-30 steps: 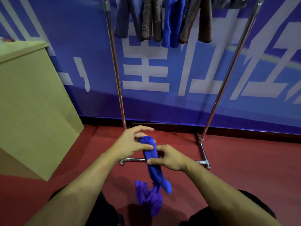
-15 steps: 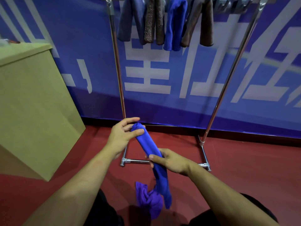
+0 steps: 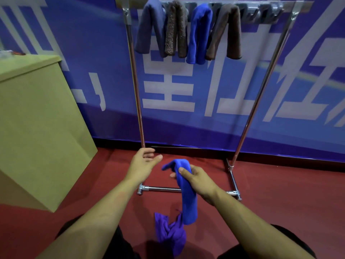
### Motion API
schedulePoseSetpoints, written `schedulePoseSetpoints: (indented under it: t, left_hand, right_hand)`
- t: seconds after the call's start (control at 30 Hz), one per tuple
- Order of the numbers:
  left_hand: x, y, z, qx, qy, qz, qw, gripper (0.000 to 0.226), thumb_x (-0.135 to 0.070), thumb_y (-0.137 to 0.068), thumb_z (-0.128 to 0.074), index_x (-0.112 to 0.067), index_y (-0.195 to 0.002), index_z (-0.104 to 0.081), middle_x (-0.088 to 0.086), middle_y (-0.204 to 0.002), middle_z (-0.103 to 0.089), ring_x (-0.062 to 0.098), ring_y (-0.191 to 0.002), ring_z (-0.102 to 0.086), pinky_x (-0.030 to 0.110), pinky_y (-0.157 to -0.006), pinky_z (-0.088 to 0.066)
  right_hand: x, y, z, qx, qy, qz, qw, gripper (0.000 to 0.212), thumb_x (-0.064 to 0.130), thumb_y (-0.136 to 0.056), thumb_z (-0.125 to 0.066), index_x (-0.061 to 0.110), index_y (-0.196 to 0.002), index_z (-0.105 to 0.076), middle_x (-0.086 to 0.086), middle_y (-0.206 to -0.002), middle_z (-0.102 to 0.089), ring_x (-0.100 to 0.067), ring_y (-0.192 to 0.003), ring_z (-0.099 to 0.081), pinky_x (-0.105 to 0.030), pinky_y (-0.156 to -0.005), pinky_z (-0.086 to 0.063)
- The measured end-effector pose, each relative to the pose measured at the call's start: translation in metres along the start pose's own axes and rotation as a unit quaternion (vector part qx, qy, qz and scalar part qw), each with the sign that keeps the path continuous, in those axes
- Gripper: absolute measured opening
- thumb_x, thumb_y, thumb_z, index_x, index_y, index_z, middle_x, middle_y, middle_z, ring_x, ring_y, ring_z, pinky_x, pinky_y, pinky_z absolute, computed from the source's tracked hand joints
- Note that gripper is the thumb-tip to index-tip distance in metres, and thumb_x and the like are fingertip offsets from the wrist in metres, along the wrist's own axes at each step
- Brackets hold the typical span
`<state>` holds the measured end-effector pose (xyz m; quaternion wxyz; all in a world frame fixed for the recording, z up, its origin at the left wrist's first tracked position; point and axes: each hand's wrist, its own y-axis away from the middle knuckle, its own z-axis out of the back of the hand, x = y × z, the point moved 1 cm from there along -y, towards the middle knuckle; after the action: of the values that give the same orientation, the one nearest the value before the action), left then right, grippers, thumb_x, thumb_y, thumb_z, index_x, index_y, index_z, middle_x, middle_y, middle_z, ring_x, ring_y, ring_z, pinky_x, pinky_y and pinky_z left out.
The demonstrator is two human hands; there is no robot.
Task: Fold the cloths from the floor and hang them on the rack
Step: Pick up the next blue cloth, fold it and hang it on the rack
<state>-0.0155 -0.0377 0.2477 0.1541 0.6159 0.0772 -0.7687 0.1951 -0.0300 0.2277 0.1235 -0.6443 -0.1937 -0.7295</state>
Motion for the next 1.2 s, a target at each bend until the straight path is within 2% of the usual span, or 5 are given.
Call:
schedulePoseSetpoints:
  t: [0.2,0.63,0.83,1.03,1.2]
  left_hand:
    - [-0.007,0.024,-0.032,0.159,-0.056,-0.057,0.984,0.005,-0.006,-0.087,-0.075,-0.009,-0.086,-0.071,0.002,-0.065,-0.066,0.016,-0.061,-0.064,0.026,-0.060,-0.056]
    - [0.002,0.031,-0.056,0.091,-0.257,-0.209,0.939,0.049,-0.041,-0.077,-0.080,-0.028,-0.121,-0.063,-0.013,-0.112,-0.060,0.006,-0.098,-0.065,0.028,-0.087,-0.054]
    - [-0.002,0.028,-0.057,0.005,-0.269,-0.242,0.932,0.036,-0.021,-0.086,-0.069,-0.024,-0.122,-0.065,-0.008,-0.112,-0.063,0.019,-0.101,-0.065,0.035,-0.085,-0.051]
    - [-0.009,0.023,-0.048,-0.057,-0.230,-0.259,0.936,0.032,-0.009,-0.088,-0.067,-0.018,-0.118,-0.070,-0.006,-0.108,-0.069,0.013,-0.098,-0.063,0.015,-0.085,-0.042]
    - [-0.011,0.015,-0.042,-0.025,-0.138,-0.214,0.967,0.034,-0.009,-0.087,-0.066,-0.026,-0.117,-0.070,-0.016,-0.114,-0.070,0.005,-0.106,-0.065,0.034,-0.096,-0.053]
  right_hand:
    - [-0.012,-0.011,0.003,-0.186,0.067,-0.069,0.978,0.030,0.028,-0.094,-0.069,0.012,-0.073,-0.054,-0.006,-0.065,-0.041,-0.014,-0.061,-0.035,-0.028,-0.051,-0.029]
    - [0.005,-0.014,0.005,-0.246,-0.297,-0.102,0.917,0.019,0.006,-0.090,-0.072,0.002,-0.082,-0.056,-0.005,-0.050,-0.049,-0.014,-0.047,-0.051,-0.026,-0.054,-0.053]
    - [0.020,-0.010,-0.005,-0.253,-0.376,-0.054,0.890,0.039,0.002,-0.094,-0.067,0.012,-0.123,-0.044,-0.026,-0.105,-0.067,-0.024,-0.075,-0.072,-0.027,-0.067,-0.063]
    - [0.025,-0.006,-0.004,-0.206,-0.116,-0.007,0.972,0.026,0.015,-0.098,-0.063,0.007,-0.122,-0.060,-0.007,-0.086,-0.077,-0.015,-0.078,-0.076,-0.022,-0.071,-0.057]
    - [0.030,-0.003,0.006,-0.211,0.198,0.071,0.955,0.024,0.029,-0.086,-0.077,0.027,-0.108,-0.068,0.008,-0.068,-0.067,-0.002,-0.062,-0.063,-0.016,-0.063,-0.045]
